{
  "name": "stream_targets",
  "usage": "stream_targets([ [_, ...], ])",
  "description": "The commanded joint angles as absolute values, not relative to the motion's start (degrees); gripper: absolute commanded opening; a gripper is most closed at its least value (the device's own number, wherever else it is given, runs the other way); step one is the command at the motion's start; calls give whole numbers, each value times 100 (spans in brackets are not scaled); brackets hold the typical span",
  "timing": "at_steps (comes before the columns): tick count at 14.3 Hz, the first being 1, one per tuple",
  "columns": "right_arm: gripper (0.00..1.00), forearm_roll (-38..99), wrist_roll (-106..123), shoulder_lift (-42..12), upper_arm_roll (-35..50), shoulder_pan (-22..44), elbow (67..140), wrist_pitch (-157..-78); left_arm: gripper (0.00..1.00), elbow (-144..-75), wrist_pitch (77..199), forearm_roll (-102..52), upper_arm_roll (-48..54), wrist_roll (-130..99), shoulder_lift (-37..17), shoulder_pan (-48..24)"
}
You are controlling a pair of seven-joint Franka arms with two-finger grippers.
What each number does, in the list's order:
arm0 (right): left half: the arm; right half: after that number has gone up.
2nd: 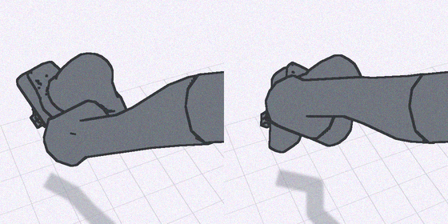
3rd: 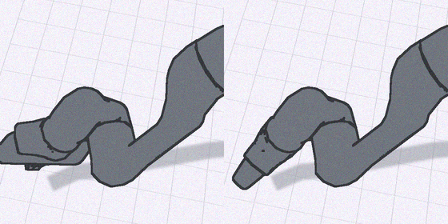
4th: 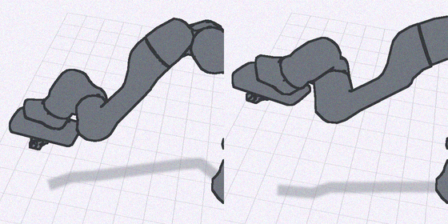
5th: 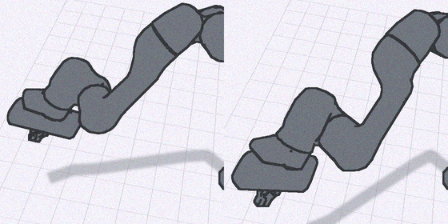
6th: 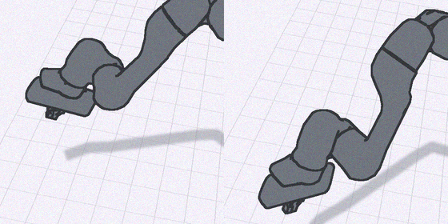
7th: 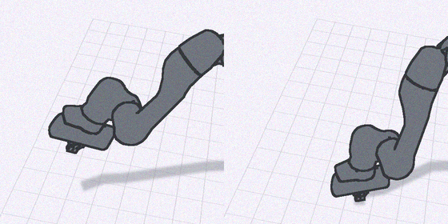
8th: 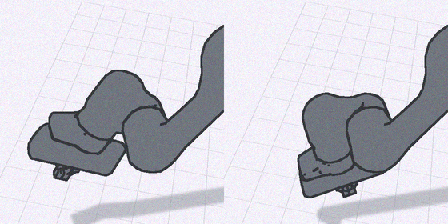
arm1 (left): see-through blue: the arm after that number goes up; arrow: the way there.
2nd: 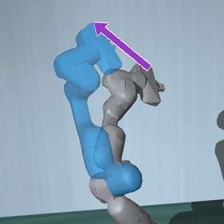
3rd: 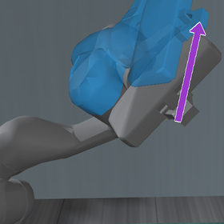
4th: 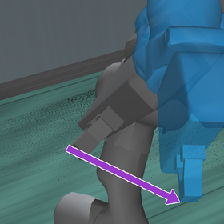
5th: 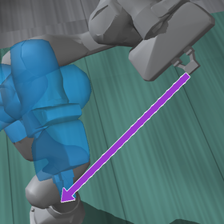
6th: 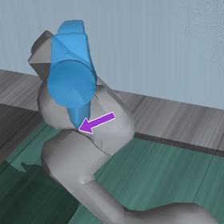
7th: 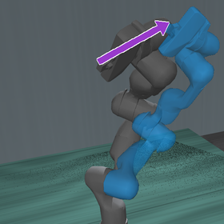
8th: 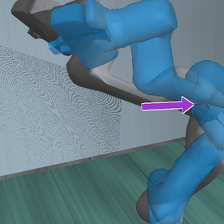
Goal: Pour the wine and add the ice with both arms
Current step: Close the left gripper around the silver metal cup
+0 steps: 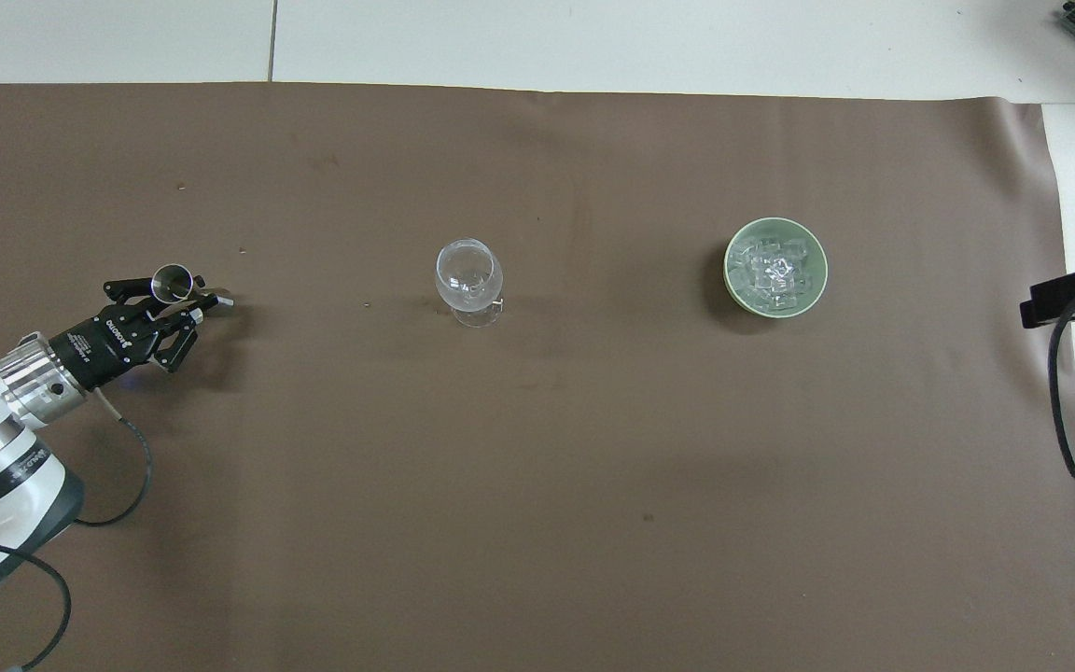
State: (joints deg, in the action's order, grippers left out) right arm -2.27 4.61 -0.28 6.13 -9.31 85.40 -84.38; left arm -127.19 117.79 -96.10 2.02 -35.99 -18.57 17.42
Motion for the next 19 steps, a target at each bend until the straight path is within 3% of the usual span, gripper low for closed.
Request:
stream_targets([
  [1,100,-132,387,79,624,-949,8666,-8473,0,-12788,11856,-9765,176,-3524,-1837,1696],
  [14,100,-132,387,79,624,-949,8666,-8473,0,-12622,11593,-9686,158,-3813,-1758,1600],
  [19,100,-132,387,79,624,-949,8666,-8473,0,-12542,12268,-9642,193,-4358,-1319,951],
])
